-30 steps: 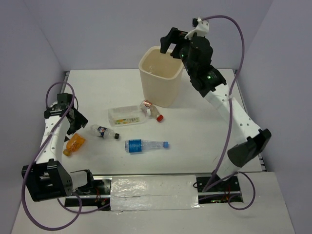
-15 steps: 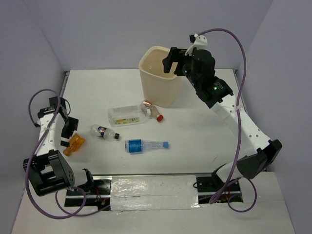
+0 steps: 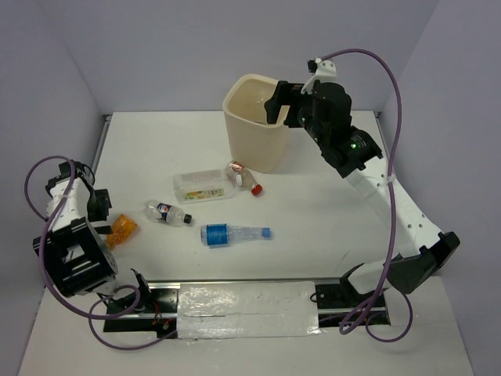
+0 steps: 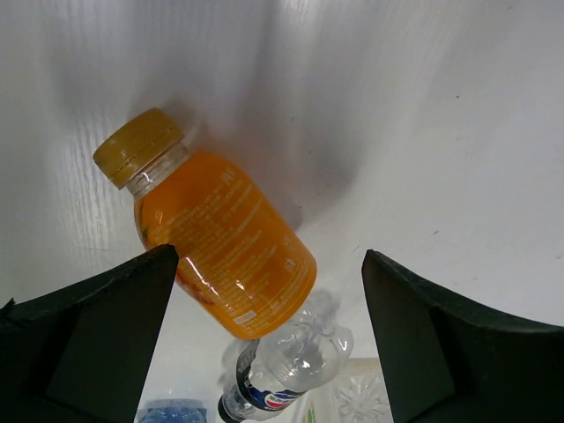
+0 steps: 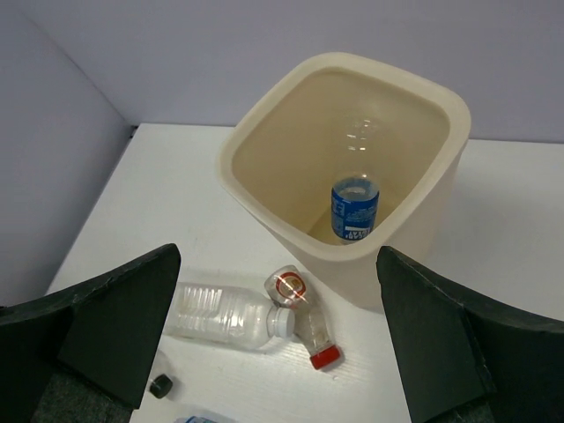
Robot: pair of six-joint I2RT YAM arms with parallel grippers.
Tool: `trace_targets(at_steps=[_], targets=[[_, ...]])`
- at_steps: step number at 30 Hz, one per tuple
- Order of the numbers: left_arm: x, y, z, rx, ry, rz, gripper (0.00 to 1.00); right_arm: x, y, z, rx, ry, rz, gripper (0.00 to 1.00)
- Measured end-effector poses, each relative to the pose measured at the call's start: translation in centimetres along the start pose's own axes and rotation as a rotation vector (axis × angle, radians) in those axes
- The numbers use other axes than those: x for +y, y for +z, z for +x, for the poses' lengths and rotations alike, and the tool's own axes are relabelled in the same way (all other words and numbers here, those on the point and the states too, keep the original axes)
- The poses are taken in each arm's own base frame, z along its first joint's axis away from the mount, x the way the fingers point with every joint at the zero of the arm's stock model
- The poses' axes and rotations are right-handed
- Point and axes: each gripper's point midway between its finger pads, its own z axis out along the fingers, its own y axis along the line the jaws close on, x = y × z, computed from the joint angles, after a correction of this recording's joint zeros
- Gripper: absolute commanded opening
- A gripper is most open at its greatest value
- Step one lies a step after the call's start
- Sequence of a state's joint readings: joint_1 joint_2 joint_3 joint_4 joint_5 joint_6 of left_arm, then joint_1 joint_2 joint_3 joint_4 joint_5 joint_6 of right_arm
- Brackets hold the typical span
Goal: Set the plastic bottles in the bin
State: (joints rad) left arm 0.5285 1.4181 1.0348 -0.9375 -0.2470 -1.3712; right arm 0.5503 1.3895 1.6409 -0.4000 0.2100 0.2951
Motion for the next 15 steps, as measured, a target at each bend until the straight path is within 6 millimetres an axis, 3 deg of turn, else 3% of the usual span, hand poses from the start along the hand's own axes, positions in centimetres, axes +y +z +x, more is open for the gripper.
trace_targets(at_steps=[7, 15], targets=[[0.0, 0.6, 1.3, 0.08, -0.086, 0.003, 0.99, -0.5, 0.0, 2.3, 0.068, -0.003, 0.011, 1.0], [-0.7, 0.8, 1.2, 0.09, -0.127, 0.028, 0.99, -0.8, -0.2, 3.1, 0.1, -0.01, 0.024, 1.0]])
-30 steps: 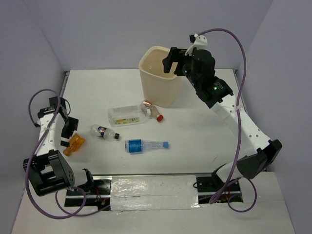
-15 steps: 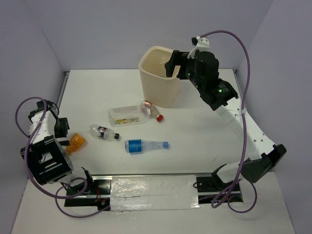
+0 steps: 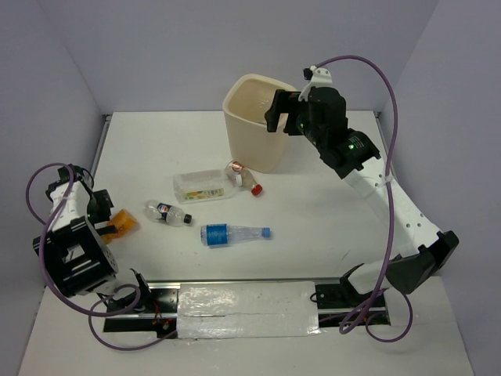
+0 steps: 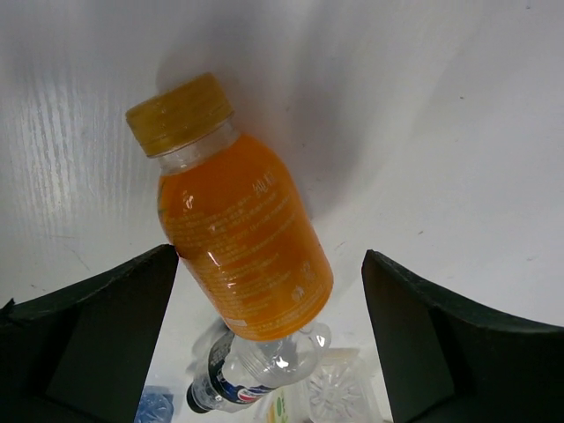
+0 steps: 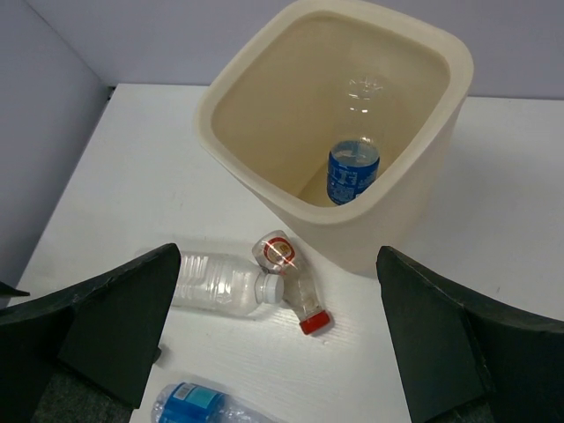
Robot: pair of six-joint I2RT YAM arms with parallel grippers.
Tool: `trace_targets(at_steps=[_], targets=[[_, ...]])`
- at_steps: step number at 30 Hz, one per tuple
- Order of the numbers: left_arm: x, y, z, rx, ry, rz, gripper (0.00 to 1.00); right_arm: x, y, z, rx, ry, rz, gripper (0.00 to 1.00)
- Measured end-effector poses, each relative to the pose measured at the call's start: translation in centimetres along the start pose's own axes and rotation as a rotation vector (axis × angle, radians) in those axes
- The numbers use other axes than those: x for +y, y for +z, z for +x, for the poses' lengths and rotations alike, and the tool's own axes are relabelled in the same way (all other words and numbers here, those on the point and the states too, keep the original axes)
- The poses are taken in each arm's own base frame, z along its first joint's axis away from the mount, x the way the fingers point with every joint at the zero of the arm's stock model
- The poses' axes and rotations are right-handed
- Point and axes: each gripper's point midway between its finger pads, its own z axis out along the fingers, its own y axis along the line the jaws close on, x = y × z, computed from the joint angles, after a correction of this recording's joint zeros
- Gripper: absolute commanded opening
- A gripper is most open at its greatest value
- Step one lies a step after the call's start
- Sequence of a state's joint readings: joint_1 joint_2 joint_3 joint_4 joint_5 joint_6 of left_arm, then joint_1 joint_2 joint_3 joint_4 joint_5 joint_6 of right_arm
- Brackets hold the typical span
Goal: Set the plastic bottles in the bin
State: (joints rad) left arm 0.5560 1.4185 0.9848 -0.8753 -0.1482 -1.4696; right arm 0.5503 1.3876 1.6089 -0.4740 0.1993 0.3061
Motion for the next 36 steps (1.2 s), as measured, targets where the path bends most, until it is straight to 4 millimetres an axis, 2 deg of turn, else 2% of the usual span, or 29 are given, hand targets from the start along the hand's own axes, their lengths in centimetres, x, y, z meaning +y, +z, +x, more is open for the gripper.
trace_targets(at_steps=[6, 8, 11, 15, 19, 22, 25, 28, 29, 32, 34, 36], targets=[[1.2, 2.2, 0.3, 0.004, 0.005, -0.044, 0.99, -0.2, -0.1, 0.4, 0.016, -0.004, 0.008, 1.0], [1.2, 3.0, 0.3, 0.004, 0.011, -0.063, 0.96, -0.3, 0.0, 0.6, 0.02, -0.005, 0.011, 1.0], [1.1, 3.7, 0.3, 0.0, 0.027, -0.069, 0.84, -0.5, 0.0, 1.2, 0.036, -0.008, 0.019, 1.0], [1.0, 3.9, 0.1, -0.009, 0.049, -0.062, 0.54, -0.8, 0.1, 1.9, 0.05, -0.005, 0.029, 1.0], [0.3, 3.4, -0.4, -0.026, 0.106, -0.041, 0.45, -0.9, -0.1, 1.7, 0.044, 0.001, 0.037, 1.0], [-2.2, 1.6, -1.0, -0.054, 0.174, 0.027, 0.43, -1.1, -0.5, 1.4, 0.032, 0.006, 0.042, 1.0], [-6.3, -1.7, -0.7, -0.1, 0.312, 0.156, 0.4, -1.2, -1.3, 1.1, 0.022, 0.01, 0.045, 1.0], [-11.4, -7.2, 2.0, -0.136, 0.502, 0.372, 0.39, -1.7, -2.2, 1.0, 0.007, 0.017, 0.055, 1.0], [-13.1, -9.6, 3.6, -0.14, 0.574, 0.468, 0.39, -1.8, -2.6, 1.0, 0.005, 0.02, 0.057, 1.0], [-16.2, -16.9, 9.2, -0.119, 0.773, 0.744, 0.38, -2.3, -4.1, 0.6, -0.02, 0.033, 0.07, 1.0], [-17.0, -21.8, 13.2, -0.089, 0.894, 0.919, 0.38, -2.7, -5.5, 0.2, -0.047, 0.046, 0.077, 1.0], [-17.1, -25.9, 16.6, -0.051, 0.992, 1.063, 0.36, -3.2, -6.9, -0.1, -0.074, 0.059, 0.082, 1.0]])
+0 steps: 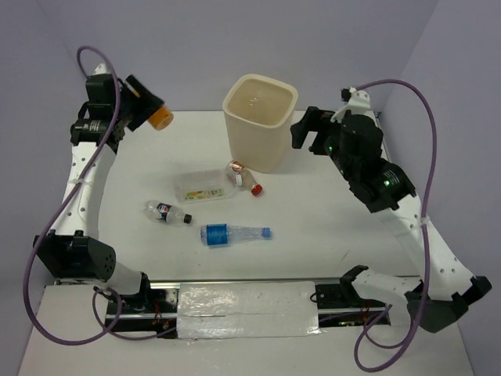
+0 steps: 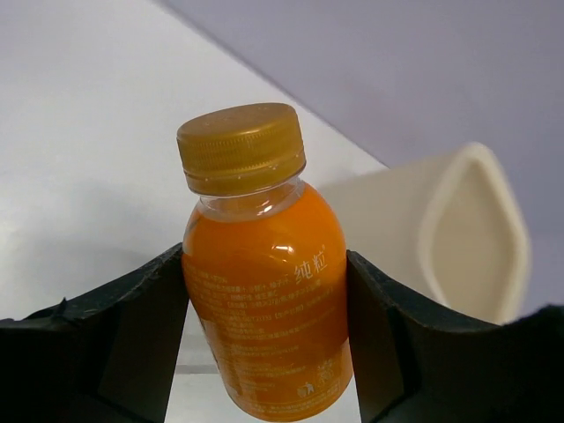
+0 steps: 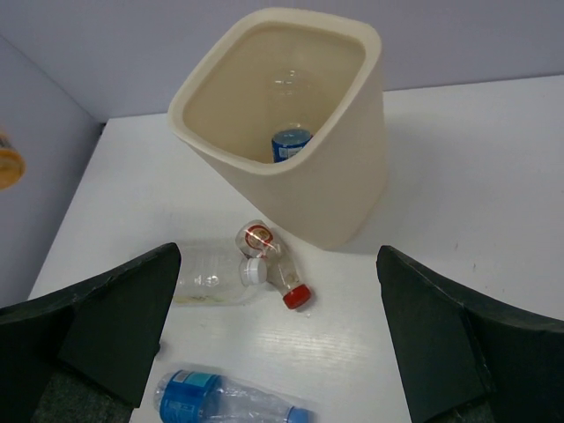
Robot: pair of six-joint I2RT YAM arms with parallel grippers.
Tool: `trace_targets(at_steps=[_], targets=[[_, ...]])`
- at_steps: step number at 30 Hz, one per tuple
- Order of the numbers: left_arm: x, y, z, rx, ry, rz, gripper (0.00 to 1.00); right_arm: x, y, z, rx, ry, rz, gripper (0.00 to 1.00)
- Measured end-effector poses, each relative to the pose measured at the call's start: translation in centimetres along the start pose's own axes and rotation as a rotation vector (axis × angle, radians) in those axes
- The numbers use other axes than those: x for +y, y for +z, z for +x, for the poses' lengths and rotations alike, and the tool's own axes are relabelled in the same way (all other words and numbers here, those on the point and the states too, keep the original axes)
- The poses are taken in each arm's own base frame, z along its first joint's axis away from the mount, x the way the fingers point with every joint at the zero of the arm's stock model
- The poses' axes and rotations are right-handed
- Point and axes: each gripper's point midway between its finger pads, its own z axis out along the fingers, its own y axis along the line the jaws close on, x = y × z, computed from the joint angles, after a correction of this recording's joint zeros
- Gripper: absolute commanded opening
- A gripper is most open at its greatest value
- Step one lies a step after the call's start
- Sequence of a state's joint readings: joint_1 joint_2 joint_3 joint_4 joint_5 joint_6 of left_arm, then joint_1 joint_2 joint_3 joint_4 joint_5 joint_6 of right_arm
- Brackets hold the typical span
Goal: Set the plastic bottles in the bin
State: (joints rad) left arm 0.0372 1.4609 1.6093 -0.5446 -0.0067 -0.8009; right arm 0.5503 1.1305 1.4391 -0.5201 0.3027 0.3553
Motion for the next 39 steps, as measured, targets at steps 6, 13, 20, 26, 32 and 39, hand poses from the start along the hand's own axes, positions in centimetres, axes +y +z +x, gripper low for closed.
trace_targets(at_steps=[6, 13, 20, 26, 32, 39], targets=[[-12.9, -1.6, 1.8, 0.053, 0.196, 0.353, 0.36, -2.2, -4.4, -0.6, -0.082, 0.063, 0.031, 1.0], [-23.0, -0.2, 7.2, 0.125, 0.355, 0.569, 0.39, -4.7, -7.1, 0.4, -0.107, 0.111, 0.095, 1.0], [-25.4, 4.4, 12.3, 0.2, 0.394, 0.607, 0.46, -6.0, -8.2, 1.5, -0.094, 0.139, 0.135, 1.0], [-24.8, 8.8, 15.2, 0.245, 0.375, 0.573, 0.98, -6.9, -9.0, 3.0, -0.07, 0.167, 0.16, 1.0], [-25.3, 8.8, 16.2, 0.256, 0.378, 0.585, 0.99, -6.7, -8.0, 6.4, 0.014, 0.185, 0.141, 1.0], [-25.8, 3.5, 14.1, 0.211, 0.412, 0.611, 0.99, -2.7, -3.8, 17.1, 0.341, 0.124, 0.054, 1.0]])
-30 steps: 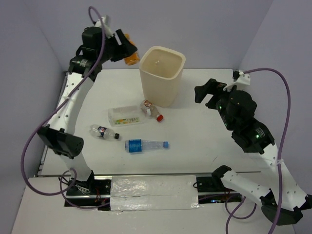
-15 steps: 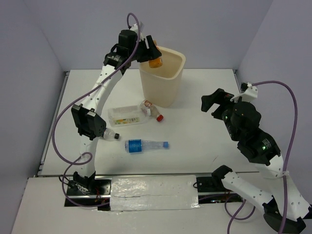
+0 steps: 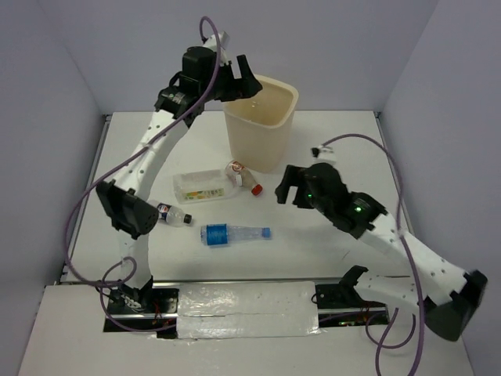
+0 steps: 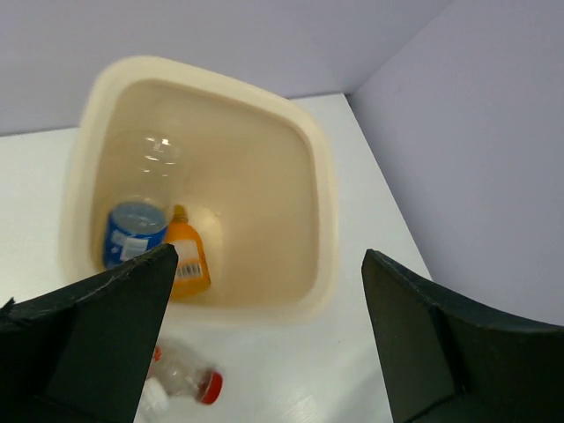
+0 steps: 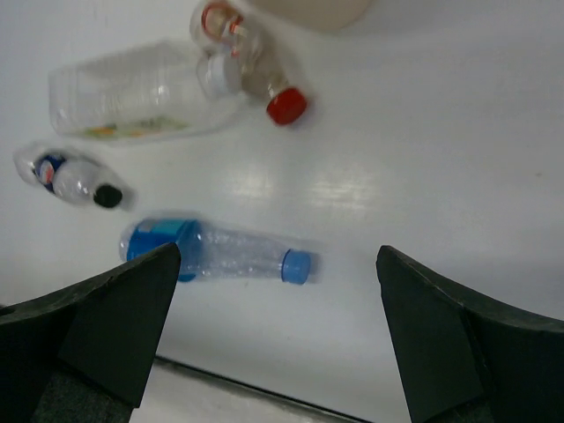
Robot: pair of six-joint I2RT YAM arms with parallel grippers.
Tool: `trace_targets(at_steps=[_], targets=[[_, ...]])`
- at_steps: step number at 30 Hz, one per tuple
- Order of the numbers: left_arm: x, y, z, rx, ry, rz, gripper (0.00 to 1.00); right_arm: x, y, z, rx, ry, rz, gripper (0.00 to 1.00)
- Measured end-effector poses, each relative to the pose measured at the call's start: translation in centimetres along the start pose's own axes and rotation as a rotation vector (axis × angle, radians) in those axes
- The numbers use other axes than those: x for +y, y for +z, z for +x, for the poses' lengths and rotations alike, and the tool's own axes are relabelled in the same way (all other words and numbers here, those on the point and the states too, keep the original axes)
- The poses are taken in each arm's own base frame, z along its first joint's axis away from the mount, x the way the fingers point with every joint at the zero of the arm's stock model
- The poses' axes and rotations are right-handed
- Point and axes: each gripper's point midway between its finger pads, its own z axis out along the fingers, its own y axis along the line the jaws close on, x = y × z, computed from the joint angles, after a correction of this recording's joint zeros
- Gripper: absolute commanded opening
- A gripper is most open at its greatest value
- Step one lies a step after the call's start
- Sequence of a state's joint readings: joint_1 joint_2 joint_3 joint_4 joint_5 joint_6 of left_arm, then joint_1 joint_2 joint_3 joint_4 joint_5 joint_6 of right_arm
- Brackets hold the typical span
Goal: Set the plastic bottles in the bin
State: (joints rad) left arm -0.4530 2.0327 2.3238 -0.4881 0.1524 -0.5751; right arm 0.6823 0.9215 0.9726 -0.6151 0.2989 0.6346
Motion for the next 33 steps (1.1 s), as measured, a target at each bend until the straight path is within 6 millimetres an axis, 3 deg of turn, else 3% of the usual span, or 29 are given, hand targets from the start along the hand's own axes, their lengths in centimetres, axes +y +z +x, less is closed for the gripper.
trace_targets(at_steps=[3, 6, 10, 12, 19, 27, 33], targets=[[-0.9, -5.2, -2.5, -0.071, 0.049, -0.052, 0.99, 2.8, 2.3, 4.6, 0.142, -0.098, -0.035, 1.0], [-0.4, -11.3, -4.4, -0.153, 0.083, -0.152, 0.99, 4.7, 3.8, 8.7, 0.252, -0.227, -0.058, 1.0], [2.2, -17.8, -4.2, -0.202, 0.102, -0.308, 0.99, 6.8, 4.7, 13.1, 0.376, -0.425, -0.119, 1.0], [4.3, -19.7, -3.0, -0.194, 0.104, -0.393, 0.99, 7.9, 5.3, 14.8, 0.431, -0.545, -0.151, 1.0], [11.2, -22.0, 0.4, -0.097, 0.104, -0.631, 0.99, 10.2, 7.3, 17.9, 0.483, -0.865, -0.159, 1.0], [12.5, -22.8, 0.0, -0.104, 0.09, -0.677, 0.99, 12.5, 8.8, 20.0, 0.505, -1.136, -0.229, 1.0], [13.3, -23.2, -0.2, -0.109, 0.077, -0.696, 0.99, 12.2, 11.0, 22.5, 0.553, -1.232, -0.235, 1.0]])
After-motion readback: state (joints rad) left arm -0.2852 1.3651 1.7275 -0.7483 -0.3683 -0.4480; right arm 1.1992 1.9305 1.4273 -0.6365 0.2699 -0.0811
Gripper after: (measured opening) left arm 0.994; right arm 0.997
